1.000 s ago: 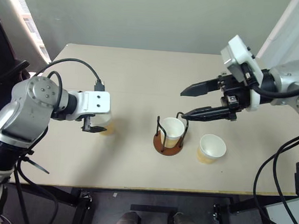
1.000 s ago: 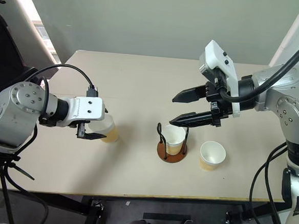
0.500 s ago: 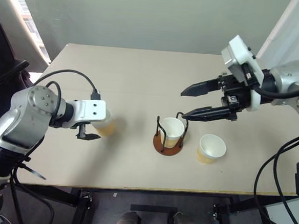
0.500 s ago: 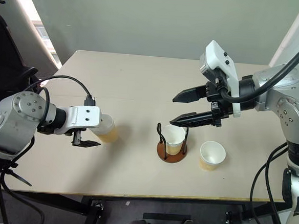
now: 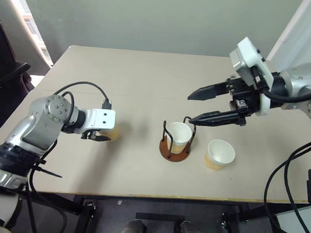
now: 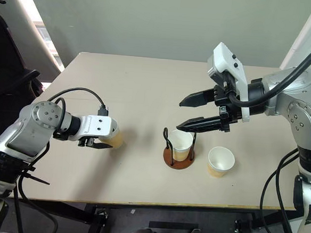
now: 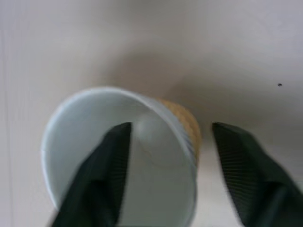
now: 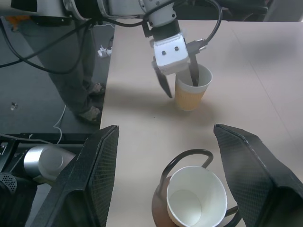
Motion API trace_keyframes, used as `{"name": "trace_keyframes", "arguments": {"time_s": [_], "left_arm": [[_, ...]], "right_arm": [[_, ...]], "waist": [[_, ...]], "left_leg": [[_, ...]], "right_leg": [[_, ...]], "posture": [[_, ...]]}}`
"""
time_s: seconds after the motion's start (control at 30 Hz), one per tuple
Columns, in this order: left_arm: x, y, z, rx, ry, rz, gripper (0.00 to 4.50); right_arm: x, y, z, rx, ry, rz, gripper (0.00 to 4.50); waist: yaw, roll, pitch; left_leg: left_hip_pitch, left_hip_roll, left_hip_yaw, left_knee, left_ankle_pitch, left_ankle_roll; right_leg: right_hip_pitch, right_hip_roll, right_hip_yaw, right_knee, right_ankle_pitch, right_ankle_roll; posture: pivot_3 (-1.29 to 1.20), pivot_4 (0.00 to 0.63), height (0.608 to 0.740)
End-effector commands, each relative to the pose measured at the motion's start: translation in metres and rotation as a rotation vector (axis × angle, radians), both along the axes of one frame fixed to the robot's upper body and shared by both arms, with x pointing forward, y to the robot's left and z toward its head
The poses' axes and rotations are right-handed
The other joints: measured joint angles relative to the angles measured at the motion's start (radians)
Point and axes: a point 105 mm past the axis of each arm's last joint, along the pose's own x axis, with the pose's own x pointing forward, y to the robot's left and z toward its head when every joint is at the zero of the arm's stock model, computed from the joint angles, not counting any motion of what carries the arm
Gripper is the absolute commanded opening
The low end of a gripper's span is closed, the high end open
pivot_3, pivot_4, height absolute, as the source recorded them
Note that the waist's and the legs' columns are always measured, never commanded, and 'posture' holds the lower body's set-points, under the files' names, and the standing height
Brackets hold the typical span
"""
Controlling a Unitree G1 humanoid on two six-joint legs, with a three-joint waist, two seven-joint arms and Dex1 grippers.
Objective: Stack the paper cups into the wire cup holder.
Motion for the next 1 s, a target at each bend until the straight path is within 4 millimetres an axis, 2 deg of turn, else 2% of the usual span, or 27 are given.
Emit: {"name": "trace_keyframes", "arguments": {"time_s": [0.03, 0.13, 0.17, 0.4, 0.53, 0.67, 0.73, 0.9, 1.0], "left_arm": [[-0.002, -0.005, 0.017, -0.02, -0.028, -0.066, 1.32], [-0.003, -0.006, 0.019, -0.03, -0.012, -0.088, 0.27], [-0.003, -0.006, 0.02, -0.037, -0.009, -0.095, 0.06], [-0.004, -0.014, 0.036, -0.09, -0.009, -0.138, 0.06], [-0.003, -0.033, 0.054, -0.138, -0.023, -0.202, 0.06], [-0.005, -0.062, 0.076, -0.219, -0.013, -0.302, 0.06], [-0.009, -0.081, 0.089, -0.275, 0.007, -0.372, 0.06], [-0.027, -0.129, 0.123, -0.381, 0.078, -0.579, 0.06], [-0.032, -0.144, 0.134, -0.413, 0.113, -0.64, 0.06]], "right_arm": [[-0.005, -0.001, 0.006, 0.006, -0.025, 0.01, 3.31], [-0.005, -0.001, 0.007, 0.011, -0.022, 0.008, 3.31], [-0.005, -0.001, 0.007, 0.014, -0.021, 0.006, 3.31], [-0.004, -0.004, 0.01, 0.022, -0.021, -0.006, 3.31], [-0.002, -0.026, 0.008, -0.018, -0.018, -0.069, 3.31], [0.003, -0.049, 0.004, -0.044, -0.023, -0.146, 3.31], [0.009, -0.057, 0.002, -0.046, -0.027, -0.191, 3.31], [0.018, -0.066, -0.002, -0.021, -0.037, -0.252, 3.31], [0.019, -0.067, -0.003, -0.011, -0.041, -0.262, 3.31]], "waist": [[0.0, 0.0, 0.0], [0.0, 0.0, 0.0], [0.0, 0.0, 0.0], [0.0, 0.0, 0.0], [0.008, -0.001, -0.001], [0.011, -0.002, -0.001], [0.01, -0.002, -0.001], [0.009, -0.002, -0.001], [0.008, -0.002, -0.001]], "left_leg": [[0.0, 0.0, 0.0, 0.0, 0.0, 0.0], [0.0, 0.0, 0.0, 0.0, 0.0, 0.0], [0.0, 0.0, 0.0, 0.0, 0.0, 0.0], [0.0, 0.0, 0.0, 0.0, 0.0, 0.0], [-0.001, 0.0, 0.0, 0.001, 0.0, 0.0], [-0.002, -0.001, 0.0, 0.002, -0.001, 0.001], [-0.003, -0.001, 0.001, 0.003, -0.001, 0.002], [-0.003, 0.0, 0.001, 0.003, -0.001, 0.002], [-0.003, 0.0, 0.001, 0.004, -0.001, 0.003]], "right_leg": [[0.0, 0.0, 0.0, 0.0, 0.0, 0.0], [0.0, 0.0, 0.0, 0.0, 0.0, 0.0], [0.0, 0.0, 0.0, 0.0, 0.0, 0.0], [0.0, 0.0, 0.0, 0.0, 0.0, 0.0], [0.0, 0.0, 0.0, 0.0, 0.0, 0.0], [0.001, -0.001, 0.0, -0.002, 0.0, 0.0], [0.001, -0.002, 0.0, -0.002, 0.003, 0.005], [0.001, -0.001, 0.0, -0.002, 0.006, 0.011], [0.002, -0.001, 0.0, -0.002, 0.007, 0.013]], "posture": [[0.0, 0.15, 0.74], [0.0, 0.15, 0.74], [0.0, 0.15, 0.74], [0.0, 0.15, 0.74], [0.0, 0.15, 0.74], [0.0, 0.15, 0.74], [0.0, 0.15, 0.74], [0.0, 0.15, 0.74], [0.0, 0.15, 0.74]]}}
